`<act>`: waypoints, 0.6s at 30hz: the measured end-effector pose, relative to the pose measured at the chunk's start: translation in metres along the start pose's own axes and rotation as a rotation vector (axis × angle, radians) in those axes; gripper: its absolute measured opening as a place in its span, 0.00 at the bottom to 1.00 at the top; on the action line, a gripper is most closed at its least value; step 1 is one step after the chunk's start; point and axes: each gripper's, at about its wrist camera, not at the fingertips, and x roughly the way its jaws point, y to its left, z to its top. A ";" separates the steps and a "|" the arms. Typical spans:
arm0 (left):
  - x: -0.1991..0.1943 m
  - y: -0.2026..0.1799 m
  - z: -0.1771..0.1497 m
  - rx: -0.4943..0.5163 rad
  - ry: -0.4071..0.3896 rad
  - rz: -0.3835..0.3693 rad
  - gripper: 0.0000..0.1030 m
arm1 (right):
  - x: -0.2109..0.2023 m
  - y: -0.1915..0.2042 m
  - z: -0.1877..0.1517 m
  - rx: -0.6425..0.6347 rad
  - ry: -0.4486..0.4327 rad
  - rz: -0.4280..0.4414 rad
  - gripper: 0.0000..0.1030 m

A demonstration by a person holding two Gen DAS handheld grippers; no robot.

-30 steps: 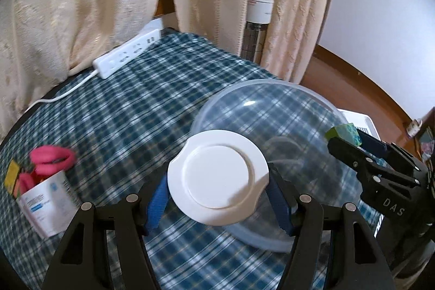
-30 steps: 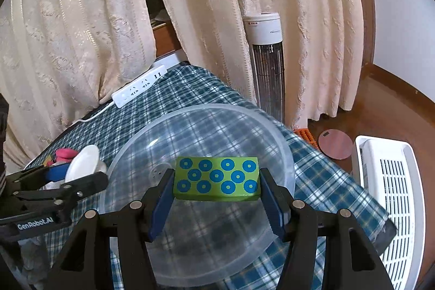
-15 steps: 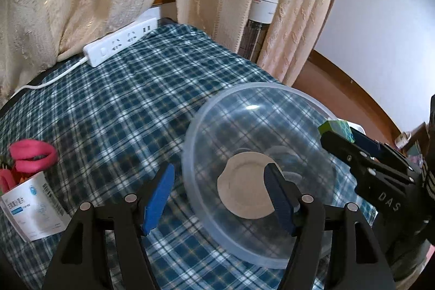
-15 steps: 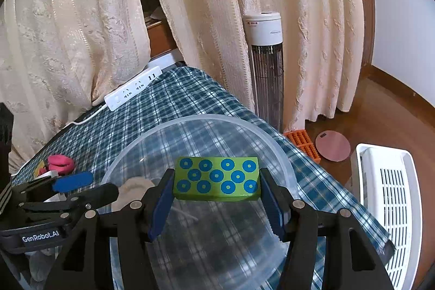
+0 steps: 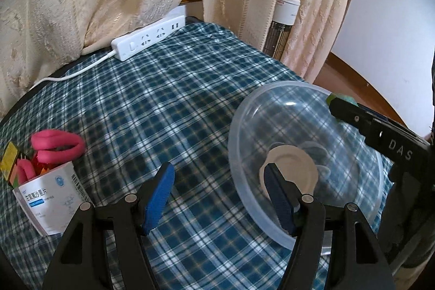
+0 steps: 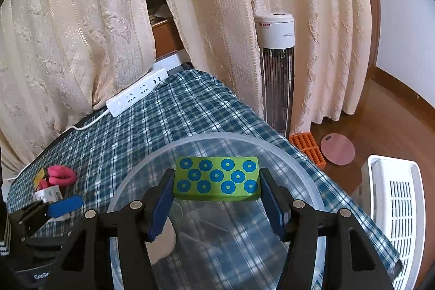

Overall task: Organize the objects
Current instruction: 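Open both grippers to drop the lid and block into the bowl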

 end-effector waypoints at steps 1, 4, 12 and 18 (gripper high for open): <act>0.000 0.001 0.000 -0.003 0.002 0.000 0.68 | 0.001 -0.001 0.000 0.007 -0.001 -0.009 0.71; -0.003 0.004 -0.001 -0.009 0.002 0.004 0.68 | 0.000 -0.002 -0.003 0.009 -0.011 -0.042 0.79; -0.019 0.014 -0.004 -0.016 -0.020 0.025 0.68 | -0.018 0.014 -0.009 -0.017 -0.048 0.004 0.80; -0.036 0.031 -0.011 -0.032 -0.044 0.062 0.68 | -0.027 0.035 -0.015 -0.034 -0.058 0.052 0.80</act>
